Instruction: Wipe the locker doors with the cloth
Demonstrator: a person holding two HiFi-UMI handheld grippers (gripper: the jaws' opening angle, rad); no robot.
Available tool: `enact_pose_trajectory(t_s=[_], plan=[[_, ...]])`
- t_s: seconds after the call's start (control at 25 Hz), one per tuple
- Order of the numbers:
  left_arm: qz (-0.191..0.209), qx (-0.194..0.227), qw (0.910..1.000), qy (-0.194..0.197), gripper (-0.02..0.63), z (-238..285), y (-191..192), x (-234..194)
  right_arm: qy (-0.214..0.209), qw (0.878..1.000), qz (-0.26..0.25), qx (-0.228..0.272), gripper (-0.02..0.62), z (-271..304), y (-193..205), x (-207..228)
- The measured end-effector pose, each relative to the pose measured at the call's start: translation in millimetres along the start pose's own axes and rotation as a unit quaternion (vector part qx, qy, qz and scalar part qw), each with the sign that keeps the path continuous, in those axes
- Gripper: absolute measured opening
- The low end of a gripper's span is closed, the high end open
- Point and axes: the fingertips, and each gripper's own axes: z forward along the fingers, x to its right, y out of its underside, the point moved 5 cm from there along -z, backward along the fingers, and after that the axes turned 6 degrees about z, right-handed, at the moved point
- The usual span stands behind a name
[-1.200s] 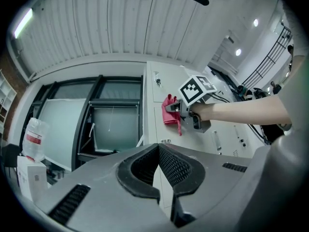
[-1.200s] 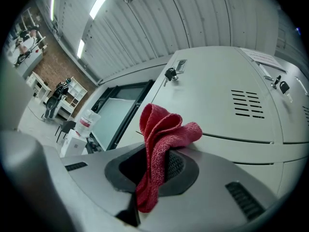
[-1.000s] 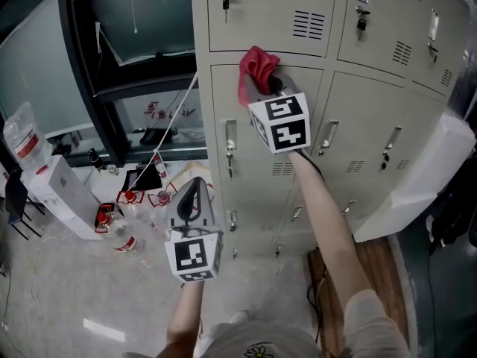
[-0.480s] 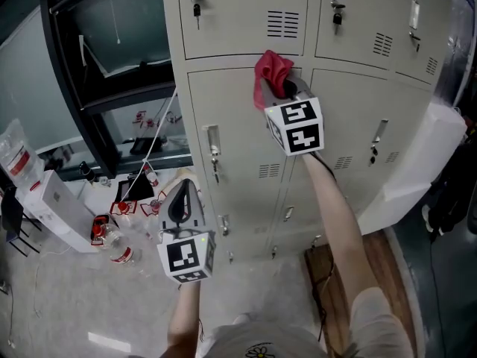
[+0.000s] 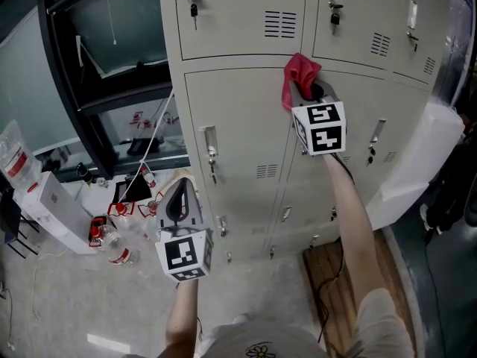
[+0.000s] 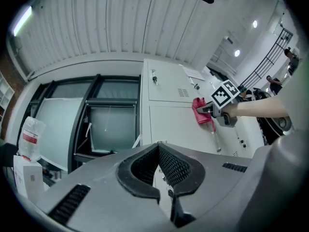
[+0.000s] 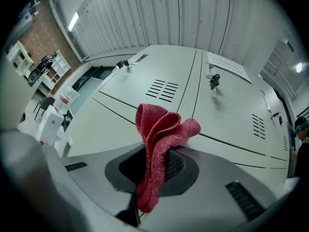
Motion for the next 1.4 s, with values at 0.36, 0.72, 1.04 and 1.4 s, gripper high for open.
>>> enact_pose_trajectory(t_s=[0.36,0.72,1.04,1.4], plan=[[-0.003,0.005,1.0000,0.001,0.017,2,-2,-1,0.024,1.000,0.000,-0.014,0.026,-4,8,23],[0.007,-0.005,1.0000,0.001,0.017,-2,1,-4,-0.005,0.998,0.053,0.028,0.026,-28,-13,-6],[0.008,-0.017,0.9996,-0.019,0.017,-11,8,-17,-0.106,0.982,0.112,0.108,0.026,-37,-60,-100],[0.008,-0.035,0.9984,-0.044,0.017,-23,18,-38,-0.174,0.974,0.105,0.099,0.026,-2,-63,-191]])
